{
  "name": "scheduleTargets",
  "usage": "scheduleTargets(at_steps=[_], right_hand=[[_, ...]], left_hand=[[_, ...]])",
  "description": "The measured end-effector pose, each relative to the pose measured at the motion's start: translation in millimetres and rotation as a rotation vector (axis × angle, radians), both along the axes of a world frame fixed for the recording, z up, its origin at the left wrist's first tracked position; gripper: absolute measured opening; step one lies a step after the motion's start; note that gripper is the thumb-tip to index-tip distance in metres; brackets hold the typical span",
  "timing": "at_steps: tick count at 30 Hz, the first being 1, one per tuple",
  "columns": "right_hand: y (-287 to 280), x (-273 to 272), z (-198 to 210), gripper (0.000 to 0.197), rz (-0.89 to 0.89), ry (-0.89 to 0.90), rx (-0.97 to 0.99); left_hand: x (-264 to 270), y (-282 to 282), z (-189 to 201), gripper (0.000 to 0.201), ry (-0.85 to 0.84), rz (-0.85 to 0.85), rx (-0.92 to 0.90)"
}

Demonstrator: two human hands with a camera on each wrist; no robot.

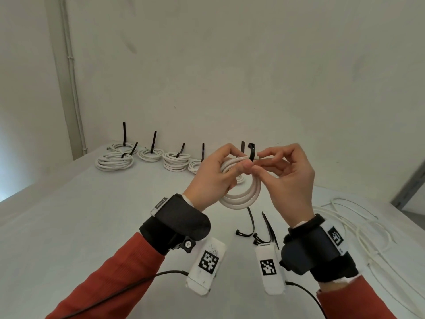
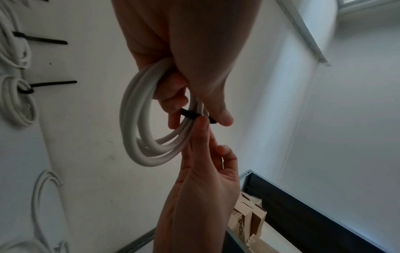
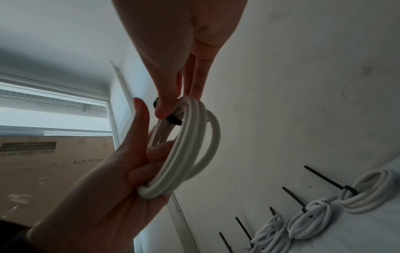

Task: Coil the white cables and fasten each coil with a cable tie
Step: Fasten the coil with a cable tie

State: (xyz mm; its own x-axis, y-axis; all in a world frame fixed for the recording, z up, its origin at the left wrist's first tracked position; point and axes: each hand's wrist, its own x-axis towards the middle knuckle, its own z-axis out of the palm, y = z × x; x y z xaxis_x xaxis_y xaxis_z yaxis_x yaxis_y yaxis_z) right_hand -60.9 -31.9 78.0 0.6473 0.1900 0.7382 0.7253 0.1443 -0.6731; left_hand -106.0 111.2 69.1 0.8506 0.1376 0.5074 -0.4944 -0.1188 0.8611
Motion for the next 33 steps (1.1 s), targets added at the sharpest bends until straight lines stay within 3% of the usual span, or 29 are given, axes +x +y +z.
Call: scheduleTargets(at_steps=[5,9,13,17,22,27,33], right_hand=[[-17.2,9.9,5.0,0.039,0.189,0.091,-0.145],[-18.6,23.3,9.2,0.017,0.141,0.404,-0.05],[-3.0,26.9,8.7,0.038,0.224,0.574,-0.058],[10.4,26.8,12.3,0.04,0.229,0.53,0.059],[18.0,33.3,8.7,0.011,0.105,0.424,0.099],[20.7,37.7,4.6,0.017,0.021,0.312,-0.06],[19.7,33.1,5.3,0.025,0.035,0.26,-0.065]], left_hand=[[0.4,3.2,2.4,0.01,-0.001,-0.009,-0.075],[-1.6,9.5,5.5,0.007,-0.011,-0.052,-0.081],[-0.3,7.5,3.0,0.006,0.002,-0.092,-0.08],[5.2,7.4,-2.6,0.014,0.041,-0.119,-0.085],[13.6,17.7,-11.9,0.02,0.05,-0.116,-0.171],[19.9,22.2,-15.2,0.014,0.049,-0.131,-0.237],[22.0,24.5,-18.3,0.011,0.011,-0.153,-0.257]])
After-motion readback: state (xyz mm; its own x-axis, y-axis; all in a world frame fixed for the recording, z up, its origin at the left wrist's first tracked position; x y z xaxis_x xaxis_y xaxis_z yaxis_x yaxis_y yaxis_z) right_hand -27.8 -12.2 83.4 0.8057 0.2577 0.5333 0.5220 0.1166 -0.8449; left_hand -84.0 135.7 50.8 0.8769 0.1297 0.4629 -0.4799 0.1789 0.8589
